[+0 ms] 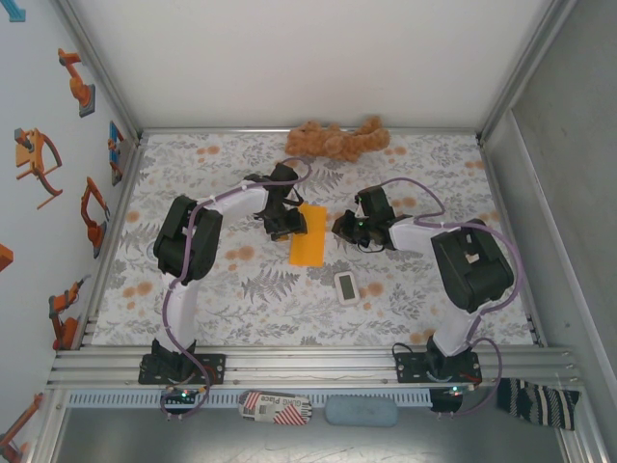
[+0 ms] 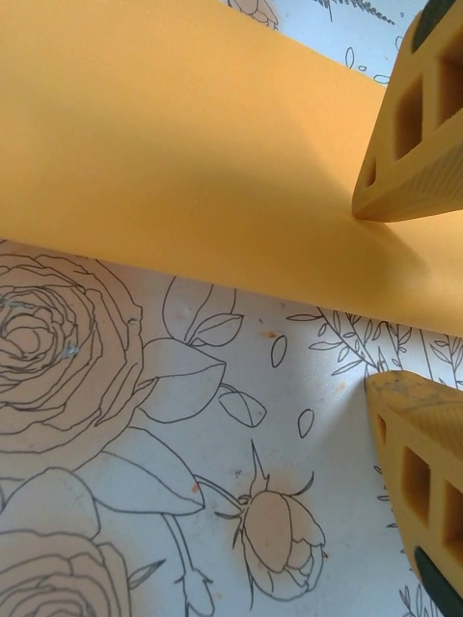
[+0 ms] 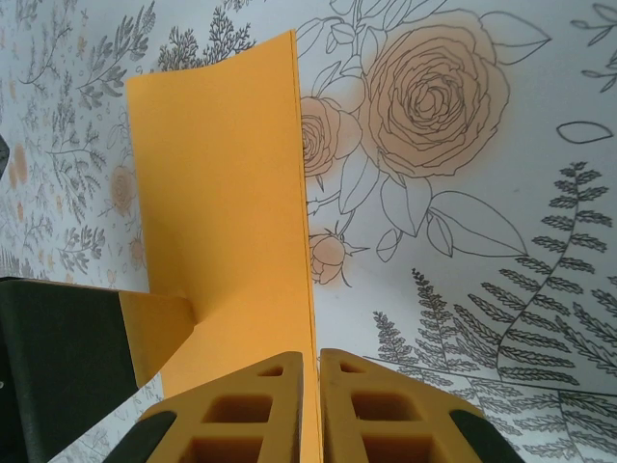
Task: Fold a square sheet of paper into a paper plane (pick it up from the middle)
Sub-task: Hold the square sheet of paper at the center of the table.
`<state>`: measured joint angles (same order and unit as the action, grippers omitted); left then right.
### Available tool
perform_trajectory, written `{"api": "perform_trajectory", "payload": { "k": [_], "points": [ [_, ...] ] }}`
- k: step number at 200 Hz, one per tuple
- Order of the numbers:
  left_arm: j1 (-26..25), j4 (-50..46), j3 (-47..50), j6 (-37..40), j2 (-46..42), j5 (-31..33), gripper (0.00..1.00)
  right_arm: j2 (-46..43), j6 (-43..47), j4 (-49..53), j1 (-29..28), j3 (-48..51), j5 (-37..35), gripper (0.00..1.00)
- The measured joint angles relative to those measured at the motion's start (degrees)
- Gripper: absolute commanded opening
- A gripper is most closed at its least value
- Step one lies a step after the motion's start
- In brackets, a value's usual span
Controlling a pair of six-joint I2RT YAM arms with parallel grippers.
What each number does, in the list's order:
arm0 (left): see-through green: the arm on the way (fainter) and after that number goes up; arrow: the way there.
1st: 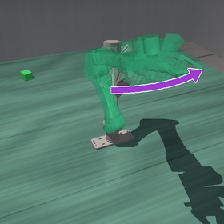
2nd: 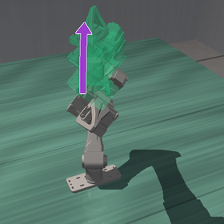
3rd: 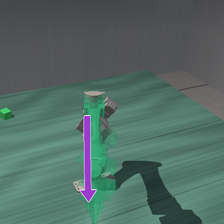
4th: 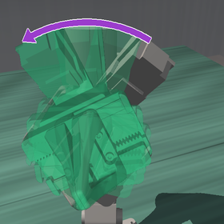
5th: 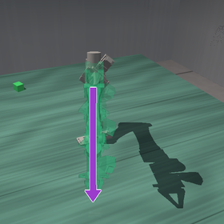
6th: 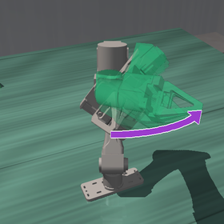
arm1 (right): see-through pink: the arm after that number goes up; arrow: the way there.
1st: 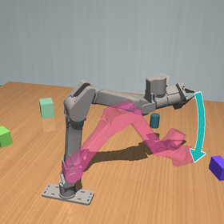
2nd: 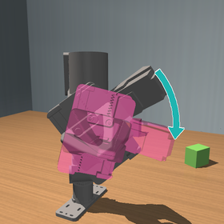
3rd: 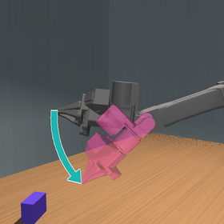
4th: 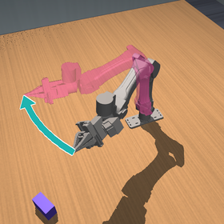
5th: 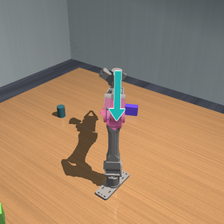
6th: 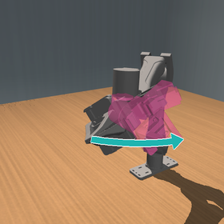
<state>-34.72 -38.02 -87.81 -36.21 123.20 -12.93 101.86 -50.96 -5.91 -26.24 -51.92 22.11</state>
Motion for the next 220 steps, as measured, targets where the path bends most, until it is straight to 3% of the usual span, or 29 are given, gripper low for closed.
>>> {"api": "perform_trajectory", "payload": {
  "k": [91, 220],
  "points": [
    [0.0, -0.7, -0.66, -0.07, 0.44, 0.0, 0.5, 5.33, 1.03, -0.39, -2.38, -4.68, 5.55, 0.06],
    [0.04, -0.79, -0.72, -0.22, 0.5, -0.04, 0.5, 9.99, 1.68, 2.21, -2.82, -7.1, 7.26, 0.02]
  ]
}}
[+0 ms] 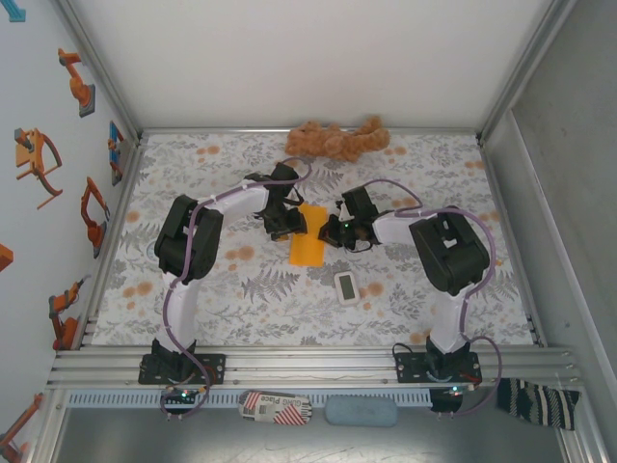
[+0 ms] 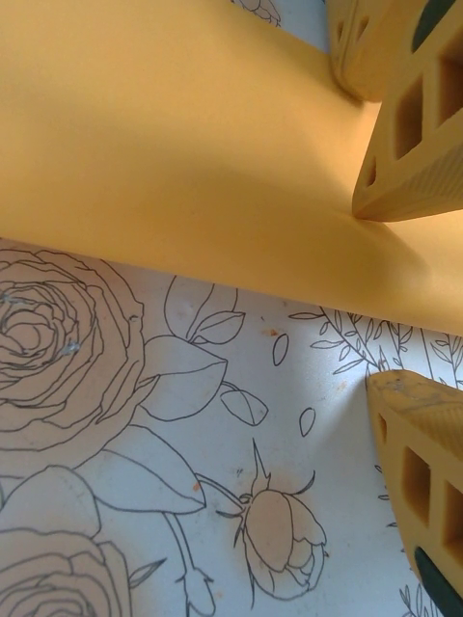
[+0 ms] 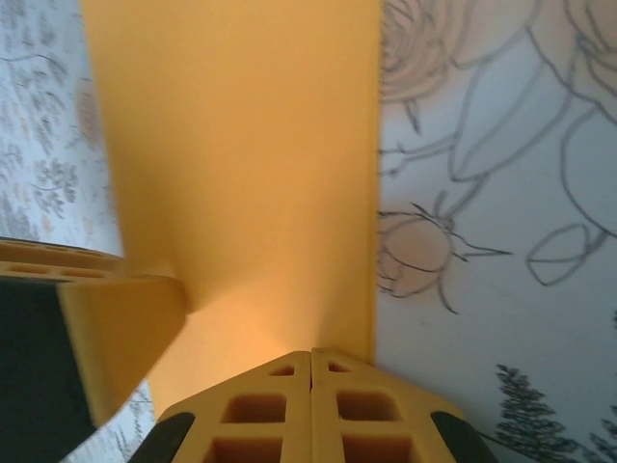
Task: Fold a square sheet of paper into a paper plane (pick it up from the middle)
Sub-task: Hold the square sheet of paper at the center of the table.
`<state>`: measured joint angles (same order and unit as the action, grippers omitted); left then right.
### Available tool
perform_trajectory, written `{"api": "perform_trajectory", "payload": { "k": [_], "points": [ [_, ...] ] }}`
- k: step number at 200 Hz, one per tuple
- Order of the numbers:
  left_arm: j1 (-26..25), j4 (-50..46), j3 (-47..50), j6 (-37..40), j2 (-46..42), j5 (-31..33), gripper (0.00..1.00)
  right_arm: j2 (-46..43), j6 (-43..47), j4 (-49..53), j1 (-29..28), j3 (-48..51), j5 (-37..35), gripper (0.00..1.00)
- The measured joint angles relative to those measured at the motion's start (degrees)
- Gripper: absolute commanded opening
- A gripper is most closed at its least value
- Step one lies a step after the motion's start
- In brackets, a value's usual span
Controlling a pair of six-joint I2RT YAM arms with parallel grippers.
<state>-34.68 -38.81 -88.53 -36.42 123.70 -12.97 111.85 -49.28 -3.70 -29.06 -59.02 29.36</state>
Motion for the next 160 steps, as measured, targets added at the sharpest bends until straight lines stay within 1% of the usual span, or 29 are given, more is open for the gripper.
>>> {"api": "perform_trajectory", "payload": {
  "k": [62, 84, 125, 160],
  "points": [
    [0.0, 0.0, 0.0, 0.0, -0.09, 0.0, 0.5, 0.11, 2.12, 0.46, -0.02, -0.09, -0.07, 0.0],
    [0.0, 0.02, 0.04, 0.0, -0.59, -0.09, 0.52, 0.11, 3.76, 2.49, 0.0, -0.94, -0.44, 0.0],
    [-0.22, 2.84, 2.45, -0.37, -3.69, 0.39, 0.59, 1.77, 9.11, 11.69, 0.07, -6.62, -0.85, 0.0],
    [1.09, 1.33, 6.23, -0.74, -8.57, 4.04, 0.59, 4.07, 14.6, 19.32, 0.11, -12.09, -0.79, 0.0]
  ]
}}
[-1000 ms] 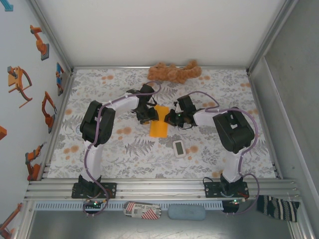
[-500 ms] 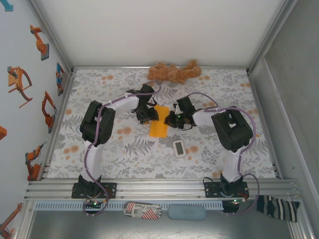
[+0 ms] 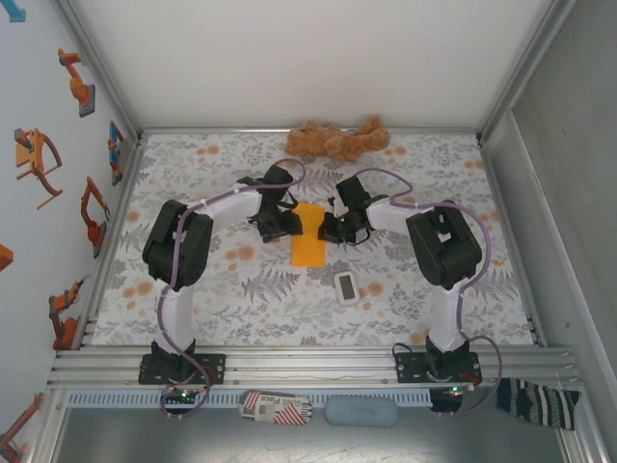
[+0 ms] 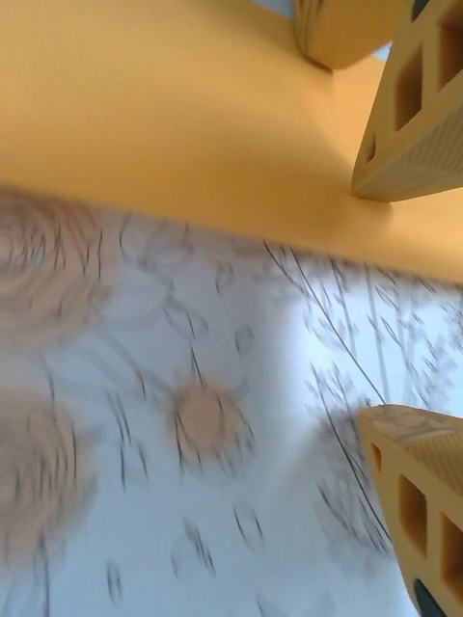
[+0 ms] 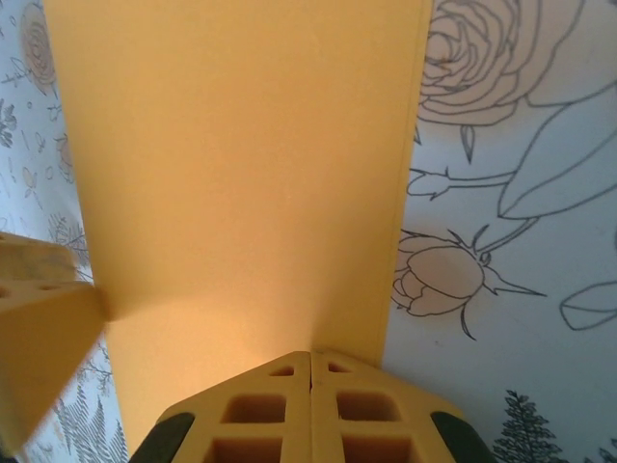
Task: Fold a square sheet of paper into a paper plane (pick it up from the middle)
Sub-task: Hold the square sheet of paper at the center of the table, then first fold the square sheet of paper in half at the center of the table.
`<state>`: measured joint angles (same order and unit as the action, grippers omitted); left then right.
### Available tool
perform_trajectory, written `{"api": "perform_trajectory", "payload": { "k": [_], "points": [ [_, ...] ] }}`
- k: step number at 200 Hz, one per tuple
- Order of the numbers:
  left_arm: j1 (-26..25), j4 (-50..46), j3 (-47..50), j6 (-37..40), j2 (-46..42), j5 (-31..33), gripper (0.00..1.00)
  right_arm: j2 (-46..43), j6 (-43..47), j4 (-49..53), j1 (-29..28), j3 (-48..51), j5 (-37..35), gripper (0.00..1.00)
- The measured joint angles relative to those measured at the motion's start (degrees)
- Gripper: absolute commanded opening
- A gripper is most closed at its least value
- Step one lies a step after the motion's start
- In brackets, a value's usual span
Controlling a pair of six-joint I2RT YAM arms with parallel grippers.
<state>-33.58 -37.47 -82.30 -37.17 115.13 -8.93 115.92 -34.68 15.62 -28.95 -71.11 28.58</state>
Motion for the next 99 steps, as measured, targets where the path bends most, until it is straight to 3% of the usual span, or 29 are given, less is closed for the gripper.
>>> {"api": "perform_trajectory", "payload": {
  "k": [23, 48, 99],
  "points": [
    [1.51, 1.05, 1.55, -0.17, -5.62, -0.24, 0.53, 0.85, 2.69, 2.62, 0.22, -1.86, 0.42, 0.0],
    [1.64, 6.21, 2.51, -1.11, -9.57, -4.79, 0.4, 1.22, 4.63, 3.96, 0.61, -2.69, 0.79, 0.0],
    [-1.05, 14.6, 2.97, -4.46, -4.11, -13.75, 0.18, 1.92, 6.14, 4.72, 1.25, -3.32, 2.32, 0.0]
  ]
}}
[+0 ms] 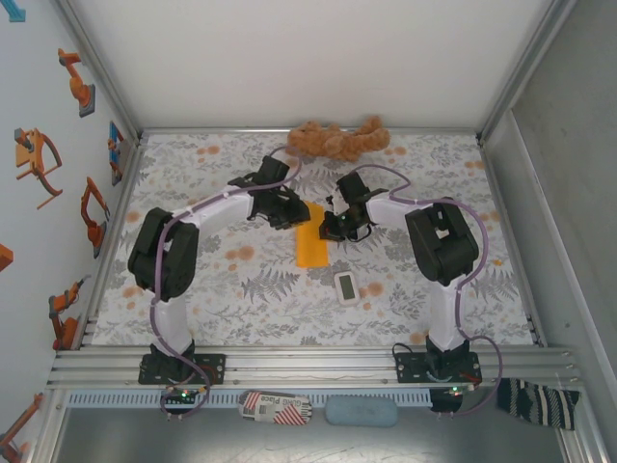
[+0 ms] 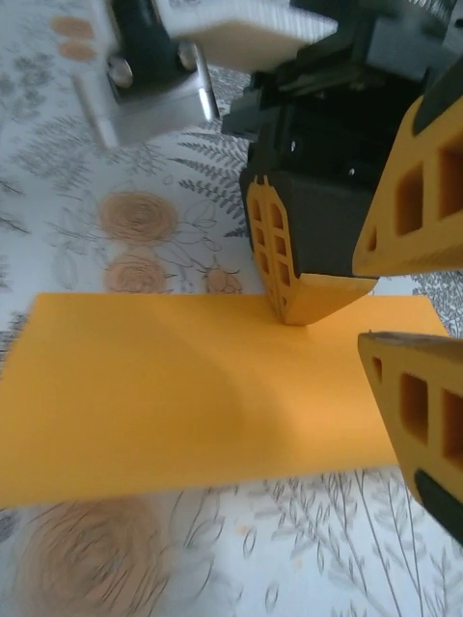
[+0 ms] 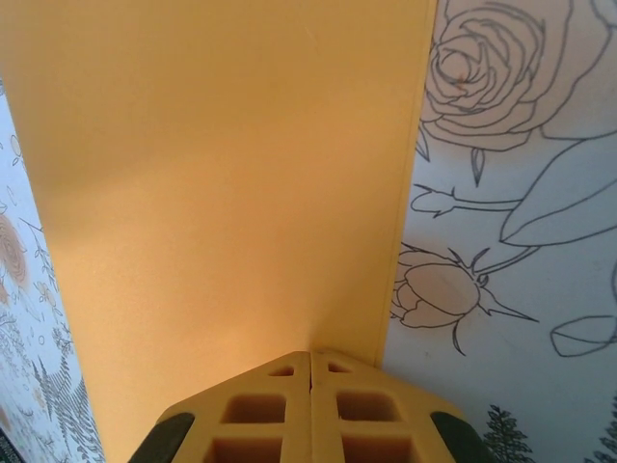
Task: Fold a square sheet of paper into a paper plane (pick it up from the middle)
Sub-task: First fold the square sheet of paper in half at the center of the table.
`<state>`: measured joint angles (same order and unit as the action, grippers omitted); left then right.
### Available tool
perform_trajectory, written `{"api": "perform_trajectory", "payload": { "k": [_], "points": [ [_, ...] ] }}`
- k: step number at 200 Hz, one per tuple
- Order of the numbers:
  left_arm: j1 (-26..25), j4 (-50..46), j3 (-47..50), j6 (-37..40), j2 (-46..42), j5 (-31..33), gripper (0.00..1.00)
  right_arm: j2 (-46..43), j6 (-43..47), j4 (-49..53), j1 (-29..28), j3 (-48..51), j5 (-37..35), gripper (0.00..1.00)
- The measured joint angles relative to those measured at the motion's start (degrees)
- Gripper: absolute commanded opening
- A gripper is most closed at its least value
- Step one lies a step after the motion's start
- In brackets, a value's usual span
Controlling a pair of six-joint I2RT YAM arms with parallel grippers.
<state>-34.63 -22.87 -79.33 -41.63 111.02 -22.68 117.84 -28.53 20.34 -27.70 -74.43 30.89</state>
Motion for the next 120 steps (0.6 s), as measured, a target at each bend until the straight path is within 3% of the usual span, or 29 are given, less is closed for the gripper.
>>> {"api": "perform_trajectory", "payload": {
  "k": [45, 120],
  "points": [
    [-0.85, 1.01, -0.02, -1.4, 5.18, -2.86, 0.08, 0.33, 0.13, 0.28, 0.22, -0.31, 0.81, 0.0],
    [-0.83, 0.22, -0.92, -1.31, 8.66, -3.98, 0.08, 0.44, 0.11, 0.37, 0.33, -0.31, 1.09, 0.0]
  ]
}}
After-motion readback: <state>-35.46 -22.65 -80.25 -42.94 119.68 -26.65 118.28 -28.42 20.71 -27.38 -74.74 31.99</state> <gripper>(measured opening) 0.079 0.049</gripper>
